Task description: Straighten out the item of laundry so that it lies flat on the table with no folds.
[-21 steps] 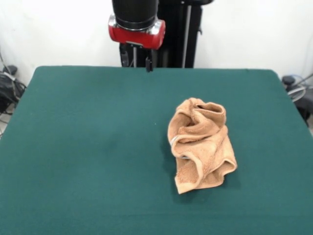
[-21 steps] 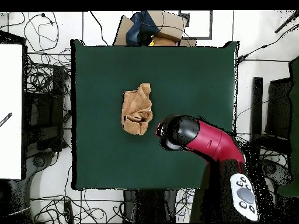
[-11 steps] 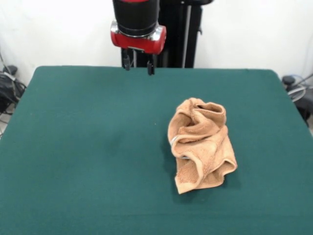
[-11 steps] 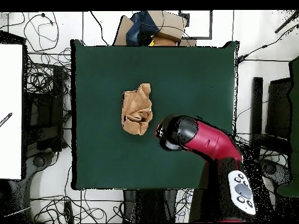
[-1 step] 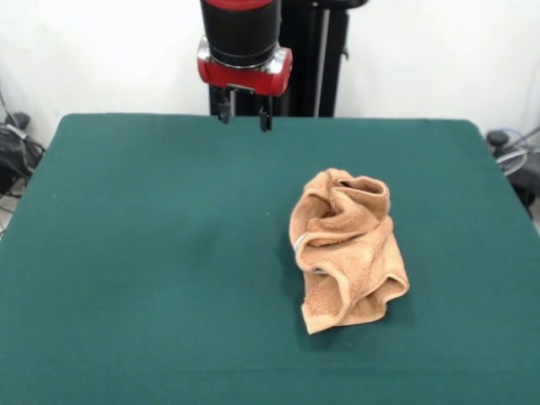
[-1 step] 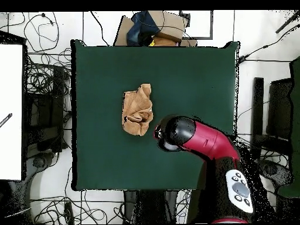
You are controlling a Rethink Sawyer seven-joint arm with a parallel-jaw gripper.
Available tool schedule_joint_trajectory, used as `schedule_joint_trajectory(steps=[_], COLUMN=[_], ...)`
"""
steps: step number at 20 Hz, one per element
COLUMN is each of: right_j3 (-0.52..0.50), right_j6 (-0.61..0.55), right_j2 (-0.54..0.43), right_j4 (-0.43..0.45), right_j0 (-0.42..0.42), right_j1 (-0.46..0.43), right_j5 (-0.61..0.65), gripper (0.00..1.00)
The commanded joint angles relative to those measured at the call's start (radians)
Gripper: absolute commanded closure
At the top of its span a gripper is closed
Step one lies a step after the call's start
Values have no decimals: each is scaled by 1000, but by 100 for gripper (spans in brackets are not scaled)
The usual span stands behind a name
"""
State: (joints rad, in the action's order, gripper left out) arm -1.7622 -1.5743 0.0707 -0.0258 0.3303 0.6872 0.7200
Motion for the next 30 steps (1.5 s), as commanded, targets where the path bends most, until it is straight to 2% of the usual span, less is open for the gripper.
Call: schedule_joint_trajectory(steps=[1,15,20,27,30], right_j3=[2,-44,-27,-12,-18], right_j6=[-97,-168,-182,-169,-167], right_j2=[-46,-28,-19,-7,-20], right_j4=[31,-6,-6,2,-2], right_j0=[-28,-67,-78,-87,-81], right_j1=[-12,21,-1,15,-16], right_j5=[42,31,23,47,-4], gripper=[0,0,0,0,0])
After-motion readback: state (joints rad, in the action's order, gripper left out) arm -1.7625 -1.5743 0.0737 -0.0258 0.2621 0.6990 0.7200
